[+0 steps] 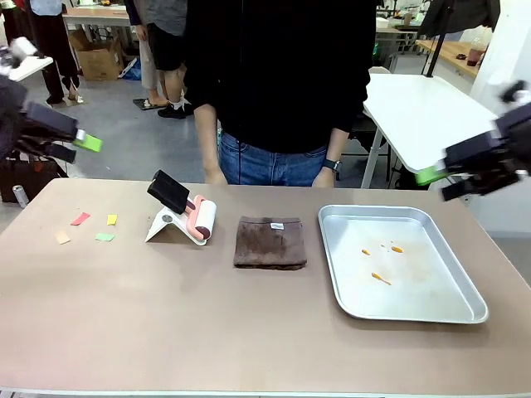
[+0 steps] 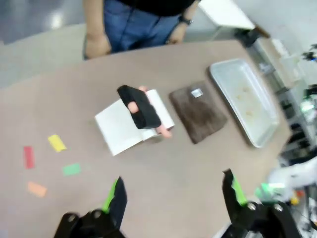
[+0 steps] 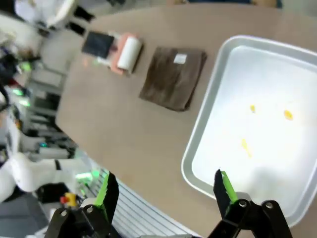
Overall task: Clean the surface of the table.
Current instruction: Hold the Lint Roller with your left hand and the towel with your right hand.
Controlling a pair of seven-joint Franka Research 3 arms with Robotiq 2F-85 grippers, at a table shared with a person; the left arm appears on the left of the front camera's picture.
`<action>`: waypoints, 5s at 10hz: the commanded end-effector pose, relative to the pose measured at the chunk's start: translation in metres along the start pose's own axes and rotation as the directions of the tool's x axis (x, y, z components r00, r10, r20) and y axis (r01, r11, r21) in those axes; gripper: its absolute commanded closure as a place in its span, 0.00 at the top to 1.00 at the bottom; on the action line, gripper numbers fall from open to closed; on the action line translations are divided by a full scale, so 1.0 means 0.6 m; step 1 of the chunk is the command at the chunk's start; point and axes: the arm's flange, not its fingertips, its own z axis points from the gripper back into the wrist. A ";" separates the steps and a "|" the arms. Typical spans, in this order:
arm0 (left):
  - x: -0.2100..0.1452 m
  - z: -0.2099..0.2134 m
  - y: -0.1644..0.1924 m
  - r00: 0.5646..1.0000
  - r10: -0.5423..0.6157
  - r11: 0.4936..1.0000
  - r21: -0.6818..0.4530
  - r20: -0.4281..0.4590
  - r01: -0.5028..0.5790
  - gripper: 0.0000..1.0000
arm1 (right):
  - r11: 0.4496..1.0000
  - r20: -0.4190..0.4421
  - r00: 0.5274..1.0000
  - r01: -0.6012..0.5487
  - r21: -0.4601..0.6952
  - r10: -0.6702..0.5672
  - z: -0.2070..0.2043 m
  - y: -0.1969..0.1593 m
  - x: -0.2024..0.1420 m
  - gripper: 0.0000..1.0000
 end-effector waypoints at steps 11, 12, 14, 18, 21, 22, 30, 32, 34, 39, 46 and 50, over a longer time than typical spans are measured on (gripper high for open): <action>0.124 -0.188 0.152 0.928 0.276 0.939 -0.138 -0.252 -0.316 1.00 | 0.913 -0.013 1.000 0.006 -0.407 -0.013 -0.459 0.077 0.185 1.00; 0.119 -0.202 0.158 0.923 0.293 0.932 -0.143 -0.249 -0.334 1.00 | 0.905 -0.018 1.000 0.006 -0.426 -0.015 -0.472 0.071 0.184 1.00; 0.105 -0.224 0.174 0.917 0.309 0.918 -0.173 -0.254 -0.357 1.00 | 0.896 -0.080 0.997 -0.017 -0.444 -0.021 -0.498 0.063 0.176 1.00; 0.096 -0.234 0.180 0.901 0.341 0.911 -0.143 -0.268 -0.387 1.00 | 0.909 -0.116 0.993 -0.036 -0.415 -0.014 -0.501 0.041 0.154 1.00; 0.096 -0.234 0.180 0.901 0.341 0.911 -0.143 -0.268 -0.387 1.00 | 0.909 -0.116 0.993 -0.036 -0.415 -0.014 -0.501 0.041 0.154 1.00; 0.096 -0.234 0.180 0.901 0.341 0.911 -0.143 -0.268 -0.387 1.00 | 0.908 -0.133 0.991 -0.035 -0.418 -0.023 -0.506 0.040 0.154 1.00; 0.106 -0.272 0.187 0.883 0.326 0.896 -0.188 -0.336 -0.403 1.00 | 0.858 -0.194 0.960 0.080 -0.507 -0.203 -0.559 0.045 0.186 1.00; 0.108 -0.289 0.189 0.882 0.327 0.889 -0.206 -0.339 -0.409 1.00 | 0.852 -0.220 0.950 0.078 -0.518 -0.221 -0.571 0.047 0.185 1.00; 0.120 -0.309 0.198 0.875 0.342 0.867 -0.244 -0.343 -0.435 1.00 | 0.843 -0.232 0.945 0.074 -0.533 -0.230 -0.578 0.048 0.186 1.00; 0.123 -0.325 0.191 0.860 0.351 0.859 -0.237 -0.371 -0.453 1.00 | 0.828 -0.261 0.929 0.080 -0.555 -0.264 -0.591 0.045 0.190 1.00; 0.117 -0.331 0.190 0.860 0.349 0.878 -0.190 -0.372 -0.438 1.00 | 0.799 -0.248 0.910 0.134 -0.586 -0.334 -0.600 0.034 0.197 1.00; 0.115 -0.329 0.199 0.853 0.350 0.875 -0.191 -0.388 -0.446 0.43 | 0.787 -0.245 0.898 0.157 -0.597 -0.365 -0.602 0.031 0.197 0.76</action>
